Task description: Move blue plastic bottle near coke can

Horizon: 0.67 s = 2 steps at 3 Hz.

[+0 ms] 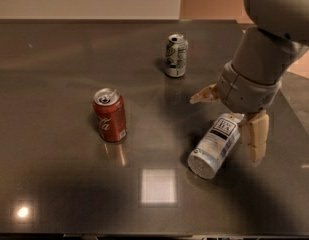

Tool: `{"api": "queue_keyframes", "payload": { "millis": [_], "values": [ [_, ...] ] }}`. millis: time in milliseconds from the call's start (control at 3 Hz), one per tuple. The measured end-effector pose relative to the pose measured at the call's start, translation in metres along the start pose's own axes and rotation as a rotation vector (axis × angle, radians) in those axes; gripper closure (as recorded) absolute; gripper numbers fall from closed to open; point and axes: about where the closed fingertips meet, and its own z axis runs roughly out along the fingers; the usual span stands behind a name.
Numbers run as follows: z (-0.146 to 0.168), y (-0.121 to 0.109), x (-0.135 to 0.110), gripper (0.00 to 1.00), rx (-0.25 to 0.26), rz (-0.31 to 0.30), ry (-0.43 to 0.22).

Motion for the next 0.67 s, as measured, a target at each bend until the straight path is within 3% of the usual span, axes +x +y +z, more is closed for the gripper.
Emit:
{"api": "queue_keyframes", "payload": {
  "millis": [667],
  "values": [
    [0.0147, -0.0009, 0.0192, 0.0, -0.055, -0.084, 0.053]
  ]
}}
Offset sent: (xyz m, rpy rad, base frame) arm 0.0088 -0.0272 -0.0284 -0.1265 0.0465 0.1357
